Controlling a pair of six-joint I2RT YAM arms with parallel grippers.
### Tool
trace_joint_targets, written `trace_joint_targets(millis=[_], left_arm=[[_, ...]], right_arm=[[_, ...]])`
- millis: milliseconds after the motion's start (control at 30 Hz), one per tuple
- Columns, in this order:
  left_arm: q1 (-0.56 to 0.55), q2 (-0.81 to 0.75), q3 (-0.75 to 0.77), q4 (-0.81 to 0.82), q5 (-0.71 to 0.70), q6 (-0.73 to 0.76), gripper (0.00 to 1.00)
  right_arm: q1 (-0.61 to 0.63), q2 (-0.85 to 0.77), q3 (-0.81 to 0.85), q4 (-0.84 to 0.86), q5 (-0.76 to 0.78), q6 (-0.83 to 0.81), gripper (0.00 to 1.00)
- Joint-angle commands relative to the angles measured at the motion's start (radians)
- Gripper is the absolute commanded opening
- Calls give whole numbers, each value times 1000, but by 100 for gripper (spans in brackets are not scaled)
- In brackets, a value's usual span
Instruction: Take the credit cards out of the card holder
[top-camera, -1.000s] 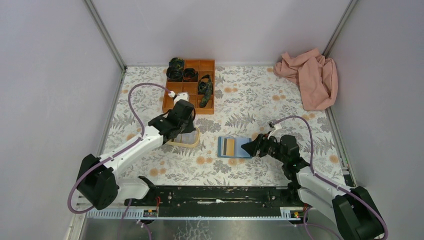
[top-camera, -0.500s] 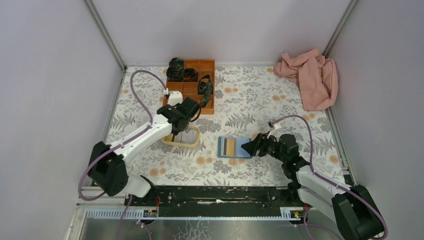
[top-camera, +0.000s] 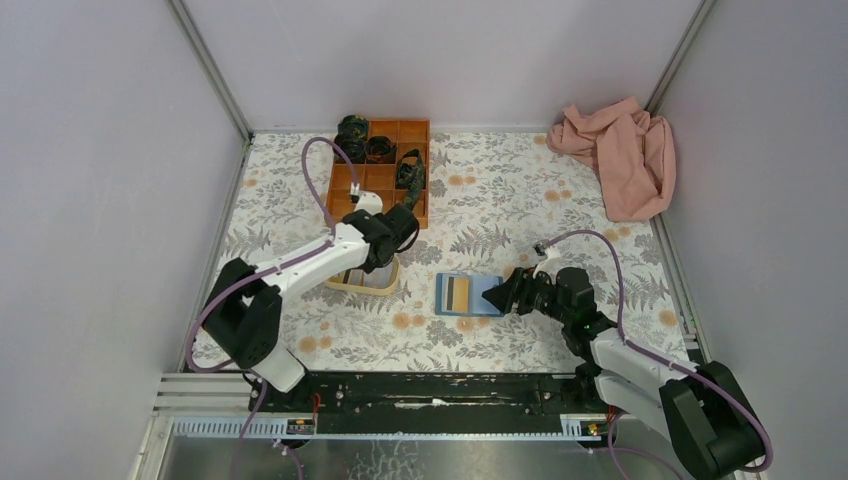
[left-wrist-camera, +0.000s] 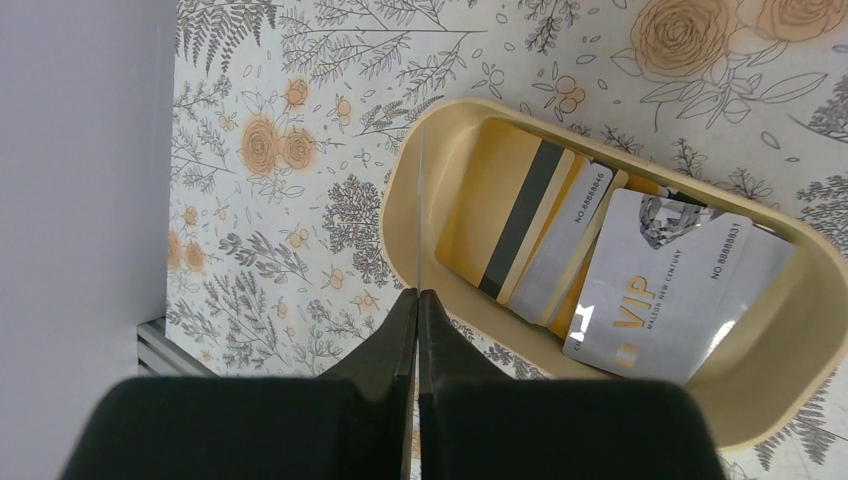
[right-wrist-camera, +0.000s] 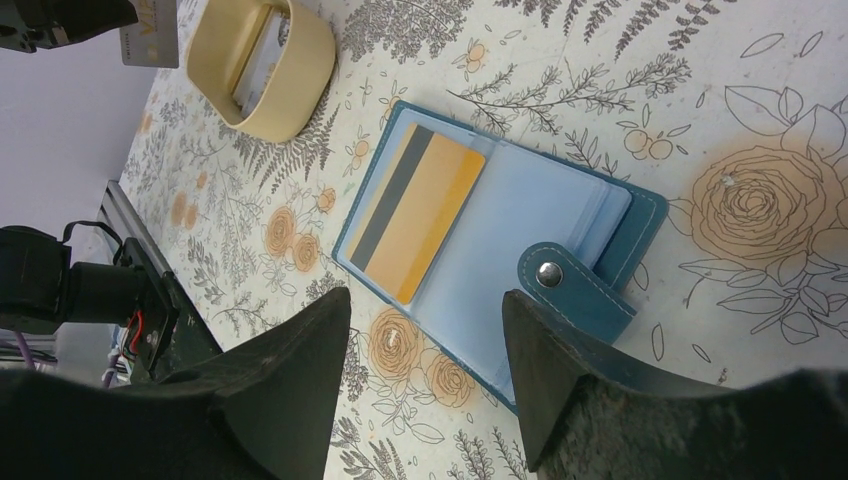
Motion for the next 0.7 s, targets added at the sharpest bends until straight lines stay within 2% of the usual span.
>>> trace_joint_targets(millis=[0,667], left_arm=[[-13,38,12,-13,-57,1,0],[-20,215,20,31,-34,30,0]], right_arm=[[3,15,41,40,10,-17,64],[2,14,50,-1,32,-23,64]])
